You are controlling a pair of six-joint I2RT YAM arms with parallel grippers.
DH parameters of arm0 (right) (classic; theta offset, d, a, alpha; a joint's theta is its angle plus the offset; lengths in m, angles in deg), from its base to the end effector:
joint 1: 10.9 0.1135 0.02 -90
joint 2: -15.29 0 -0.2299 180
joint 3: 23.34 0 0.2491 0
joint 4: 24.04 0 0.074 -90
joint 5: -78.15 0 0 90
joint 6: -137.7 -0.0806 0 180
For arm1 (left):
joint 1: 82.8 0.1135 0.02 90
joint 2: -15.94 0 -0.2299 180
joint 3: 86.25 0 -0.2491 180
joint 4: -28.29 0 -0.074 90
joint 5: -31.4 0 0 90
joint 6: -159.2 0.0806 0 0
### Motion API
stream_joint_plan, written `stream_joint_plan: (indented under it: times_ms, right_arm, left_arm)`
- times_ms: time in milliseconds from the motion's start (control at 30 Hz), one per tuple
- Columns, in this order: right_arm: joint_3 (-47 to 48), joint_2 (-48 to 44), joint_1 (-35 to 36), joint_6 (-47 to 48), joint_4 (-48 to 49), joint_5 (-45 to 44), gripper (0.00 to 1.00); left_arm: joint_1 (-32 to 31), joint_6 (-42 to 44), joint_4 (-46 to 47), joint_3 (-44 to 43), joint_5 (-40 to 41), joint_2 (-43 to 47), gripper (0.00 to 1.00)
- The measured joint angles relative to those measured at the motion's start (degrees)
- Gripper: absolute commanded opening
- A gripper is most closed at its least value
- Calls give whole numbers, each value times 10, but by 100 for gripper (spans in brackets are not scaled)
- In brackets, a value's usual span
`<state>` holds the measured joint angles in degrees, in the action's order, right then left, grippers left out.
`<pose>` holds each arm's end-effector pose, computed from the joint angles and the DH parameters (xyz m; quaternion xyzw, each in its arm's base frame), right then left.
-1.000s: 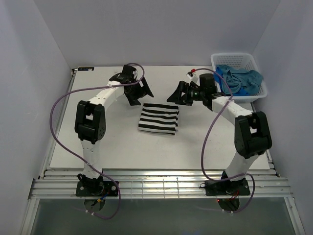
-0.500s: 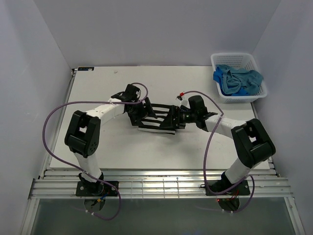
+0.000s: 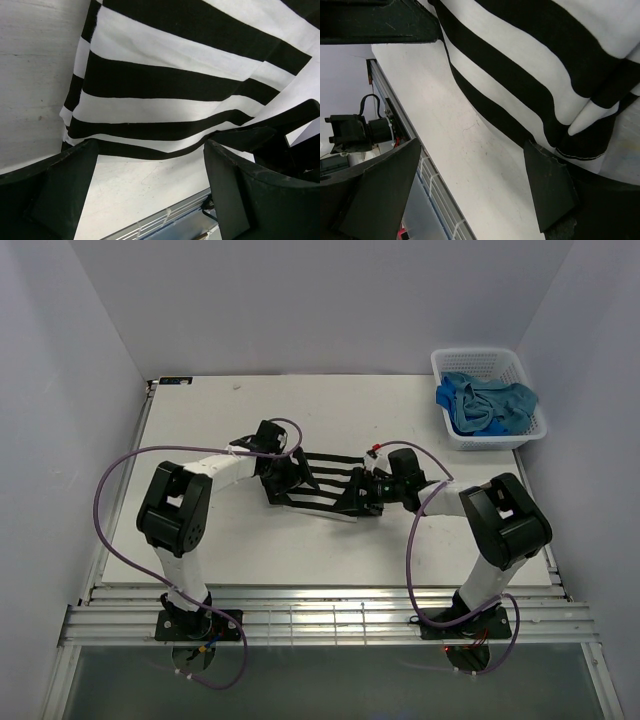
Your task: Fold and stack the tank tops
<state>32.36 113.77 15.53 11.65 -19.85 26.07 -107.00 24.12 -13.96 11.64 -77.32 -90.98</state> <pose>0.2862 0.1976 0.0859 -0.0690 0.8610 0.4630 0.1989 0.3284 -0.1759 0.0905 -0.1434 0.9568 -0.2427 0.0708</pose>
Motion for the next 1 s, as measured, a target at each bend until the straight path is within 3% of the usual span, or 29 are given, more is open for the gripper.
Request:
stream_joint_plan:
  times_ms: [233, 533, 833, 1000]
  right_arm:
    - [20, -26, -9, 38, -59, 8, 90]
    - [49, -181, -14, 86, -128, 12, 90]
    - [70, -209, -21, 142, -254, -18, 90]
    - [105, -222, -27, 170, -294, -34, 90]
  left_arm:
    - [0, 23, -24, -10, 0, 8, 98]
    - [0, 91, -84, -66, 62, 68, 98]
    - [8, 126, -137, -148, 115, -7, 97]
    - [14, 140, -146, -160, 120, -62, 86]
